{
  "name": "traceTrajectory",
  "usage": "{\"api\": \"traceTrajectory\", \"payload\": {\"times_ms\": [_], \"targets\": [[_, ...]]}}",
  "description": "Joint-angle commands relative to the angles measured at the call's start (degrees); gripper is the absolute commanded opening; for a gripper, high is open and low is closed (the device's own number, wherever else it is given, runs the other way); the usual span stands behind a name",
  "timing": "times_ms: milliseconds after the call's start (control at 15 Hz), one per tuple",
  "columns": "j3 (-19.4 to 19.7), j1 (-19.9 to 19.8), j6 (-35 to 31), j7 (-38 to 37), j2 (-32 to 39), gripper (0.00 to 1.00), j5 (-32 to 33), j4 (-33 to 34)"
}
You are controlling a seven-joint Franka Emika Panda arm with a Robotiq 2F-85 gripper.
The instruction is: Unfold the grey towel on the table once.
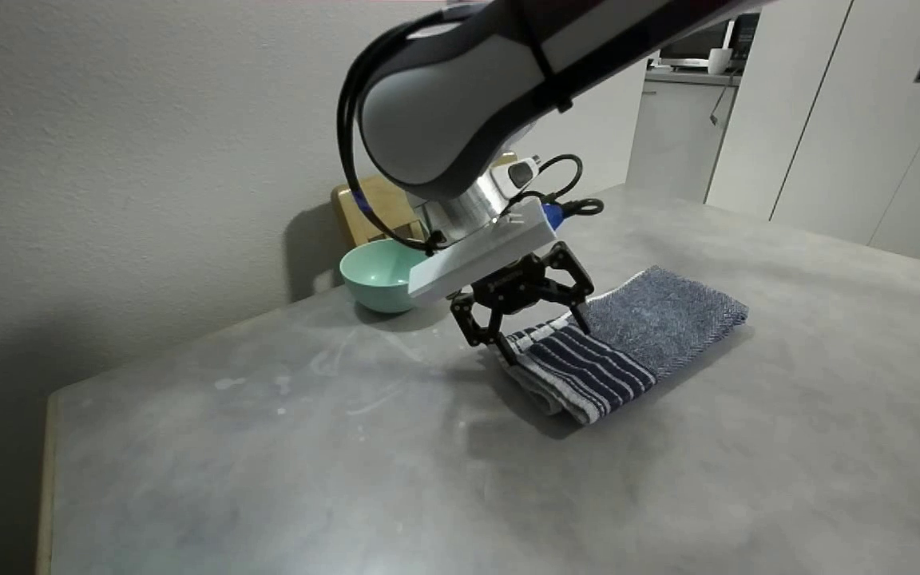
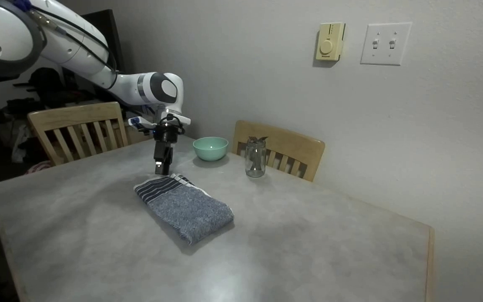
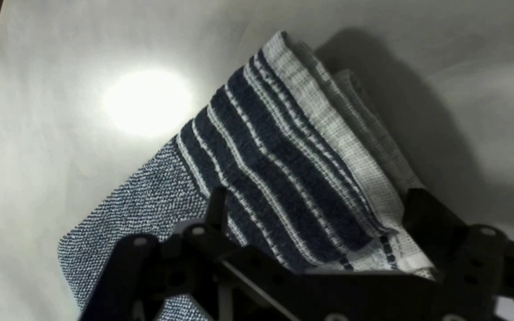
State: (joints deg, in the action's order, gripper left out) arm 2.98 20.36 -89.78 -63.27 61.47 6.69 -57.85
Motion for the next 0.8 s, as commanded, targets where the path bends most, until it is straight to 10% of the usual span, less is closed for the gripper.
{"api": "traceTrajectory", "payload": {"times_ms": [0, 733], "targets": [[0.79, 0.17, -0.93, -0.59, 2.52, 1.0, 1.8, 3.61], [1.45, 0.24, -0.87, -0.04, 3.69, 1.0, 2.81, 7.08]]}}
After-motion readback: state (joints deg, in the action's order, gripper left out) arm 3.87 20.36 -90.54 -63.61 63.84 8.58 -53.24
